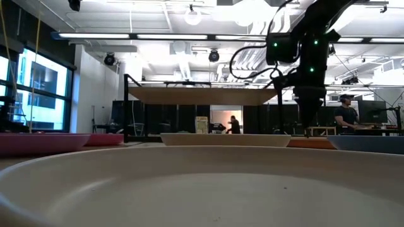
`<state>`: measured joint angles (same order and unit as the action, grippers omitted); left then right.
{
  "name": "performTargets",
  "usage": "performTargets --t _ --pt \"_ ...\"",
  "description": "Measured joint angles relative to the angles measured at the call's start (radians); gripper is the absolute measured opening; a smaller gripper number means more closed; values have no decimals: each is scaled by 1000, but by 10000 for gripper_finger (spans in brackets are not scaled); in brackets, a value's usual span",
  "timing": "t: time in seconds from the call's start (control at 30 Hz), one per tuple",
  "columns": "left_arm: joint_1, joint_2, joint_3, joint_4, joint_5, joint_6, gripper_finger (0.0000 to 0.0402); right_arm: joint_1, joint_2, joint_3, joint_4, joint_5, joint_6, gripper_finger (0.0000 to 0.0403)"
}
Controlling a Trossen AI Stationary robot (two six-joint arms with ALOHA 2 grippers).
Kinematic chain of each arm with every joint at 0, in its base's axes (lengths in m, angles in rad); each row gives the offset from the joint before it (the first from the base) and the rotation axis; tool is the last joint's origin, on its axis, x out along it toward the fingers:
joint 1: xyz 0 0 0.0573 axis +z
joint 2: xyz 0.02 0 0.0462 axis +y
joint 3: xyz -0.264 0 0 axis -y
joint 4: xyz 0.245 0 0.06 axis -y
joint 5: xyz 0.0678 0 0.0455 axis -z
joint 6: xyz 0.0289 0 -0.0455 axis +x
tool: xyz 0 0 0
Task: Place and stack plates onto a shelf
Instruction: Put the brown plate on the shelf
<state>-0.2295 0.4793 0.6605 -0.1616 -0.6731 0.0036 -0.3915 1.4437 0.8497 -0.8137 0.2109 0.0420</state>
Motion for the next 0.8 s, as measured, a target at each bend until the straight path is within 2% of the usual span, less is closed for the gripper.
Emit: performTargets --t 0.43,0.8 --pt "0 0 0 1 1 -2 3 40 36 0 -23 44 30 103" --pt "0 0 0 1 1 -2 3 83 35 0 -167 43 39 103"
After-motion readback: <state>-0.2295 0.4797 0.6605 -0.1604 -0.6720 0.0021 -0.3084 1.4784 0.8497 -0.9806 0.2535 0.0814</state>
